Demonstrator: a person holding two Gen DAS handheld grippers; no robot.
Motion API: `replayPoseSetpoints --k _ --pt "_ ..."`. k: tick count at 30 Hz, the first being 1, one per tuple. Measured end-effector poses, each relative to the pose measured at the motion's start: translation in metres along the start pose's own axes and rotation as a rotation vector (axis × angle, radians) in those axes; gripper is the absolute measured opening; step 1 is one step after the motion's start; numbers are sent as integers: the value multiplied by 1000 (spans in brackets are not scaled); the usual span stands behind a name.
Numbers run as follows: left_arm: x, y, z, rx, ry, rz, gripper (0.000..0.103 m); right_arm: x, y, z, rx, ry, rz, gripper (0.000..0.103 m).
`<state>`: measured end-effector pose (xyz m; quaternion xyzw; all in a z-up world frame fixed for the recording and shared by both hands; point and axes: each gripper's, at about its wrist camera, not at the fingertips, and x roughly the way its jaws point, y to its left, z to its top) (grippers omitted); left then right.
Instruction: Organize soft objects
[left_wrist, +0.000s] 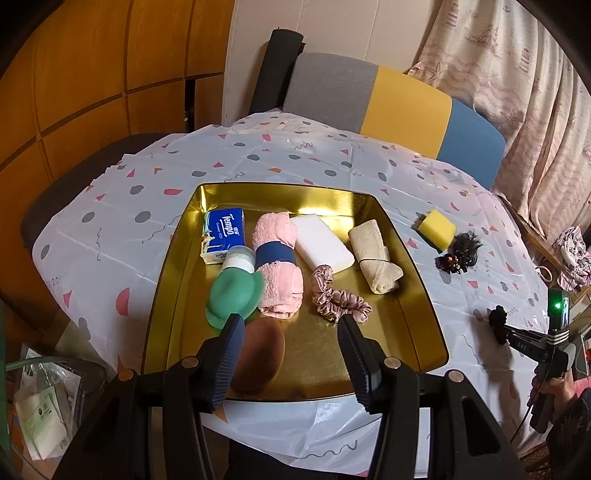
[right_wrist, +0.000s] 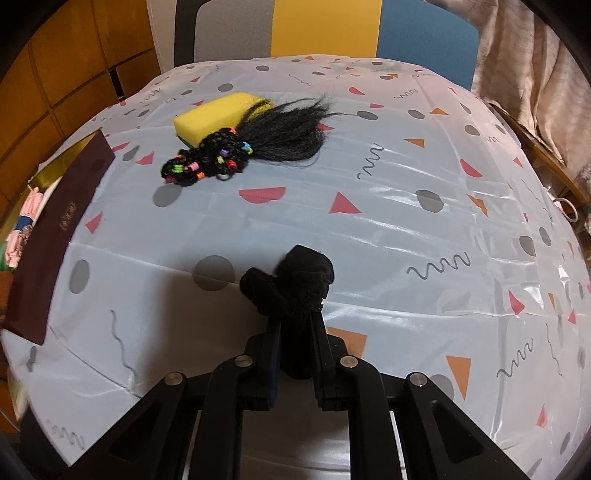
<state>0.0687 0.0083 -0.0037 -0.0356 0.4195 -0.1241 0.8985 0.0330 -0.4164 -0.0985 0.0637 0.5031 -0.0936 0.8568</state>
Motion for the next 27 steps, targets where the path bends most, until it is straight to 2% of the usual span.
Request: replayPoseSetpoints --k 6,13,18,27 --pt "-1 4 -3 -6 6 -10 53 -6 17 -3 -19 5 23 14" --pt "-2 16 -7 -37 7 -6 53 -28 46 3 -20 -41 122 14" --pt "-2 29 -9 -63 5 13 53 -51 80 11 -51 -91 229 14" --pt "-4 46 -10 -106 2 38 53 -91 182 19 -221 -169 456 14"
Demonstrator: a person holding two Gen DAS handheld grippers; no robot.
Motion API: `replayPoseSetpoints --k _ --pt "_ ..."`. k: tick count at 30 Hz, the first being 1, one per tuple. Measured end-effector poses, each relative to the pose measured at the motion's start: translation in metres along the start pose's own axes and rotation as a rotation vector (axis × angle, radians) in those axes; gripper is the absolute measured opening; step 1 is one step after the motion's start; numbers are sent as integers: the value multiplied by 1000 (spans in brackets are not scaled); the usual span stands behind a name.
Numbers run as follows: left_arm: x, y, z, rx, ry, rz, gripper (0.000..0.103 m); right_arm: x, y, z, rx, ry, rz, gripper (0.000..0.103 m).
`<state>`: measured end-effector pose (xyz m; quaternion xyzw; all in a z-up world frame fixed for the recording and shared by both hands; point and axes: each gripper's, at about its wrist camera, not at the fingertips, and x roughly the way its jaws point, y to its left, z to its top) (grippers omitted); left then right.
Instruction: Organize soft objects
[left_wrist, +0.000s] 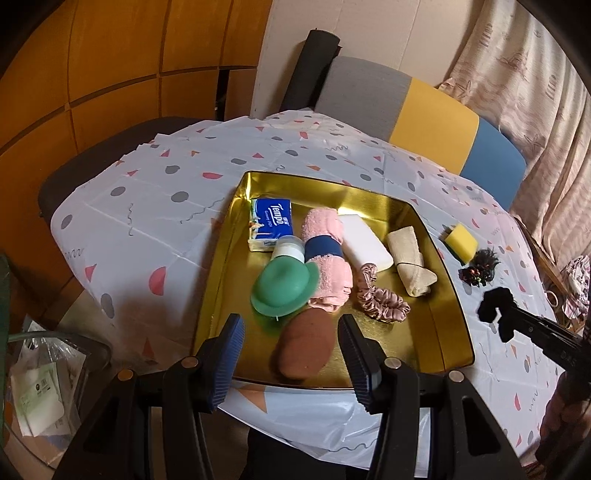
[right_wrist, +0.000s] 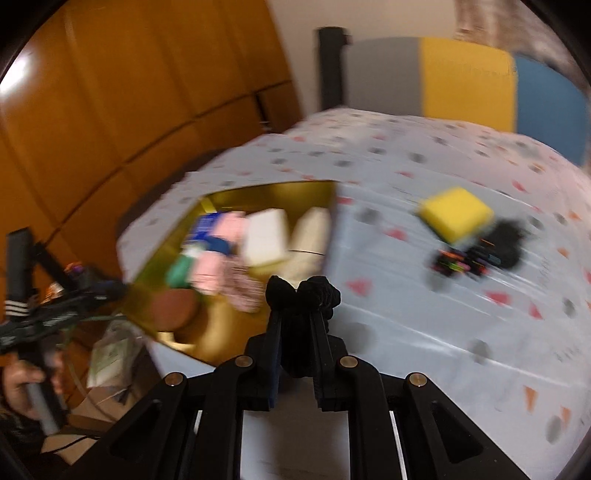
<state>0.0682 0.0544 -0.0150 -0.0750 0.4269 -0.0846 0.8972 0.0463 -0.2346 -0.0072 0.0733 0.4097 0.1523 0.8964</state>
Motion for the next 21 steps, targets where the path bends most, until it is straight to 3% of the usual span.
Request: replayPoseSetpoints --k 5,13,15,18,21 --pt "1 -1 -2 7 4 0 53 35 45 2 -90 85 64 14" --pt "3 -3 -3 22 9 5 53 89 66 -8 -168 208 0 16" --pt "3 -4 -3 23 9 6 53 96 63 -9 -168 224 -15 23" --pt "4 -4 -3 27 10 6 53 99 59 -10 -170 230 -41 23" --pt "3 -5 -4 30 11 3 53 97 55 -12 -158 224 -40 36"
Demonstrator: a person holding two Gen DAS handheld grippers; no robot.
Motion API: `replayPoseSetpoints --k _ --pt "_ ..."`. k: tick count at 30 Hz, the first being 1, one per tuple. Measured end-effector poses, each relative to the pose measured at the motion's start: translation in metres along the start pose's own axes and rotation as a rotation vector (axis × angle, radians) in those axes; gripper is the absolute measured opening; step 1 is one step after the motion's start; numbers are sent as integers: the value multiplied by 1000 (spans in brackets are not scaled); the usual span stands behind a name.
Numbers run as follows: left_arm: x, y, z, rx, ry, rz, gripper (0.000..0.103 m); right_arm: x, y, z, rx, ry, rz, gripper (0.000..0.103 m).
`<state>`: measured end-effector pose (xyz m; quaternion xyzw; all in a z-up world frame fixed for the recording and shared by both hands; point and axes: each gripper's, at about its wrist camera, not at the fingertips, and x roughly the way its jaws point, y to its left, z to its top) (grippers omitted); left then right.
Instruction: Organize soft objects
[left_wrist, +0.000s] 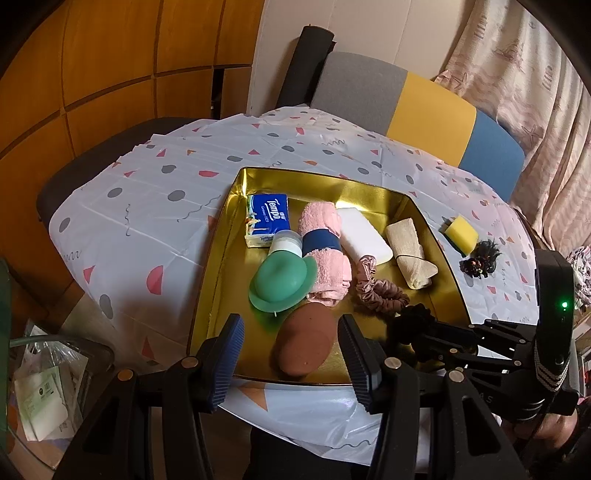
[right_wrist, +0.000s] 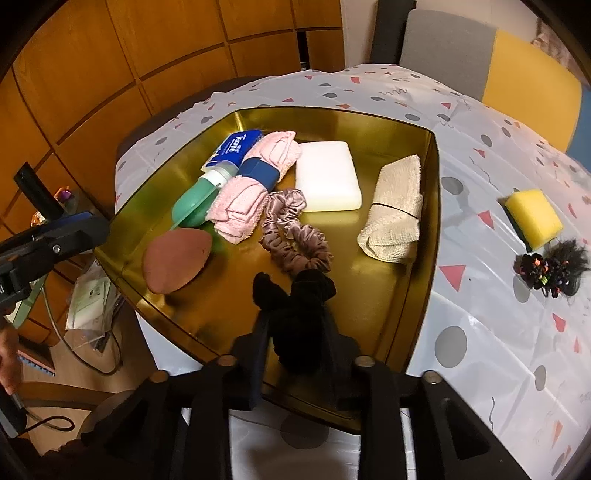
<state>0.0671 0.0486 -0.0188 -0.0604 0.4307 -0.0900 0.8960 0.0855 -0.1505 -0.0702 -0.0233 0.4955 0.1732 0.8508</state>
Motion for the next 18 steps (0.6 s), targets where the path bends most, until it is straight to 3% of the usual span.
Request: replayPoseSetpoints --k 4,8,18 --pt "-1 -2 0 11 0 -2 53 -6 -2 -2 15 -25 11 41" --pt "-2 -6 0 20 -2 -2 53 -16 -5 -2 37 -62 24 55" --pt "-7 -21 1 63 -9 -1 53 -41 -23 -7 93 -135 15 56"
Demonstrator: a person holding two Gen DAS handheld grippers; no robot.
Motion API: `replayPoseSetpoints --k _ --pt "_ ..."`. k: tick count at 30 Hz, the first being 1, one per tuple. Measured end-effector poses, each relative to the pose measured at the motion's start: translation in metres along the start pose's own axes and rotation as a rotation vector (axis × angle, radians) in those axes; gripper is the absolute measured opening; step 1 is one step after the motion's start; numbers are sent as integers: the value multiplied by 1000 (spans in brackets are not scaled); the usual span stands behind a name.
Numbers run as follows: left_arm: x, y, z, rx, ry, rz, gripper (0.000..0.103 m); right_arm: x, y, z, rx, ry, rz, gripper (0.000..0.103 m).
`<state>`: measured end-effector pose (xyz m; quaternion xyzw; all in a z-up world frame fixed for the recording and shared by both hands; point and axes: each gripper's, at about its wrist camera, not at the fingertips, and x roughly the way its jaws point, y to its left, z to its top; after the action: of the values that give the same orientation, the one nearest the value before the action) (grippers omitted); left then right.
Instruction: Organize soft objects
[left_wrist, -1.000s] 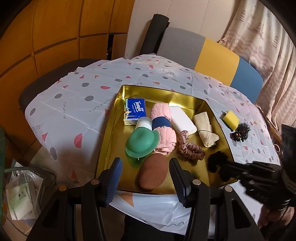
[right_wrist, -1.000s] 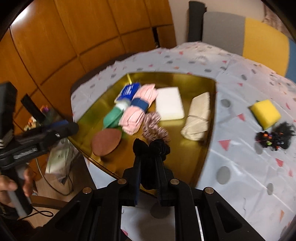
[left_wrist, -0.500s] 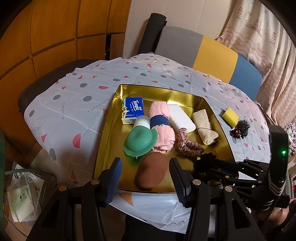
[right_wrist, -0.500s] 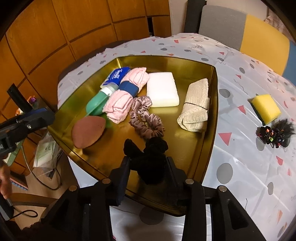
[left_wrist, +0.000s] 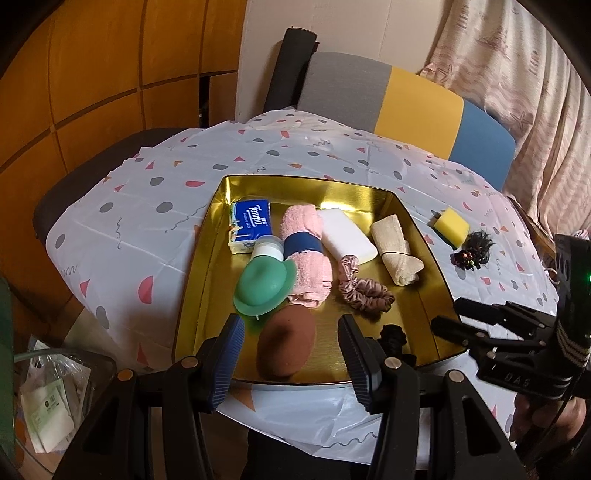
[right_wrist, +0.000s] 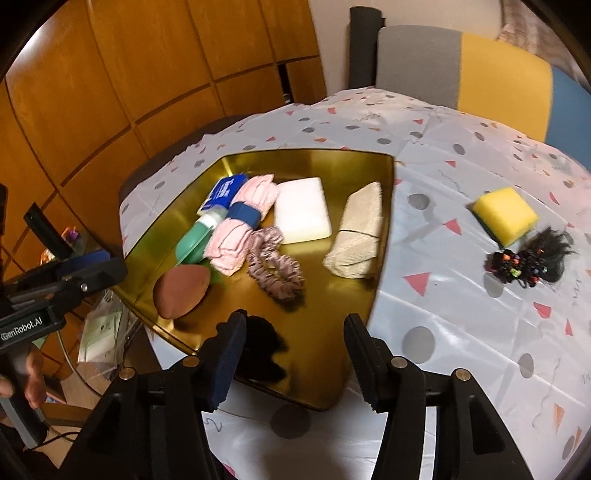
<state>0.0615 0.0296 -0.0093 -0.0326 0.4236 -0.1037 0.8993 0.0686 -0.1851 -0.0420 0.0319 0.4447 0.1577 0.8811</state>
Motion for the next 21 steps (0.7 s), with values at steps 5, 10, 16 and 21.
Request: replayPoseSetpoints --k 5,10,16,21 --pt "-2 -10 2 29 -5 -1 53 -14 -23 -3 50 -33 -29 56" --pt "-1 -20 4 58 -2 -5 53 -31 -58 -9 121 -57 -76 59" --pt "-1 -37 8 109 -4 -12 53 -55 -110 -22 207 -75 -162 61" --pt "-1 -58 14 161 -11 -21 54 -75 -153 -33 265 -85 -237 63"
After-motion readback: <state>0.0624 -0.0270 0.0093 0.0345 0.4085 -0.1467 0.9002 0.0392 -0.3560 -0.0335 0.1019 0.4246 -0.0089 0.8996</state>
